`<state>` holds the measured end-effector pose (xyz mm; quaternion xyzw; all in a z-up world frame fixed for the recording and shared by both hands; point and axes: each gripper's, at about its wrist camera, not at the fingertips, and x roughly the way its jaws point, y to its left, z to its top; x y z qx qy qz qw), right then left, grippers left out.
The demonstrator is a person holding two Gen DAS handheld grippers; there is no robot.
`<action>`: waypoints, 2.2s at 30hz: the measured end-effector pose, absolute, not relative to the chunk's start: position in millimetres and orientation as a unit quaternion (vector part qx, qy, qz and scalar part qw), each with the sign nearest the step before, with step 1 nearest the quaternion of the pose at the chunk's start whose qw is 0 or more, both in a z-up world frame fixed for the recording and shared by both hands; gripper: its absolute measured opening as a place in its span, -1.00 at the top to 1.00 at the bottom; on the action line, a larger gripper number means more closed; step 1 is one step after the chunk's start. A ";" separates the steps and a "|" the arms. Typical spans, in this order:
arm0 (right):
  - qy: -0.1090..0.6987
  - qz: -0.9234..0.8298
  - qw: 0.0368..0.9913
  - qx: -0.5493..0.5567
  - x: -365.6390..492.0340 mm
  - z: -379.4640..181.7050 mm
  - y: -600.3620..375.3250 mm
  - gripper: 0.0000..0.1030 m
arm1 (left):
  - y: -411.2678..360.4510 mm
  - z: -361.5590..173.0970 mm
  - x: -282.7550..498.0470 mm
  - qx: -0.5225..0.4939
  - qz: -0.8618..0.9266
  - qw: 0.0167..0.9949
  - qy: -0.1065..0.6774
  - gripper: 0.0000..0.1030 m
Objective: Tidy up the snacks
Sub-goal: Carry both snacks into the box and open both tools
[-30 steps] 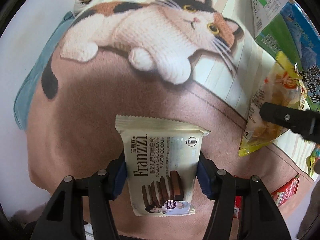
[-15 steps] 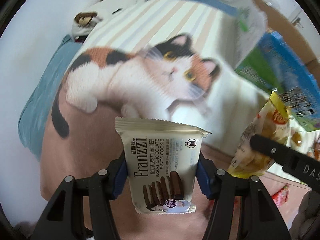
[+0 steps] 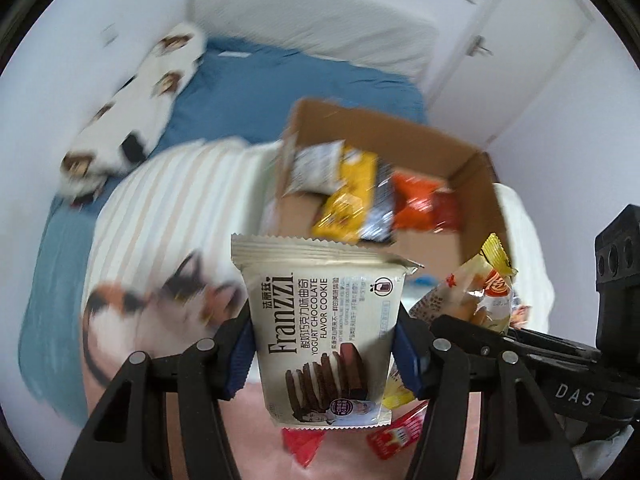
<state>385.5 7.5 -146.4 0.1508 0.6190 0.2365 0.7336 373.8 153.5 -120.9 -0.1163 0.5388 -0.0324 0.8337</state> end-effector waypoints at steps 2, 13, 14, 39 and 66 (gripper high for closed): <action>0.610 0.228 0.743 0.150 401.7 -132.5 0.8 0.32 | 140.7 -111.9 395.0 -0.098 -0.045 0.834 0.541 -0.10; 0.634 0.175 0.739 0.149 497.8 -151.5 -8.4 0.32 | 107.4 -157.2 530.2 -0.056 -0.056 0.770 0.633 -0.11; 0.641 0.172 0.733 0.149 505.0 -160.8 -7.3 0.32 | 107.4 -166.1 533.8 -0.057 -0.055 0.763 0.642 -0.11; 0.754 0.129 0.640 0.075 547.4 -297.8 23.7 -0.77 | 114.3 -248.0 550.0 -0.080 -0.034 0.689 0.719 -0.72; 0.572 0.080 0.813 0.069 427.8 -158.8 -29.8 -0.83 | 116.7 -109.1 413.6 -0.053 0.013 0.855 0.516 -0.73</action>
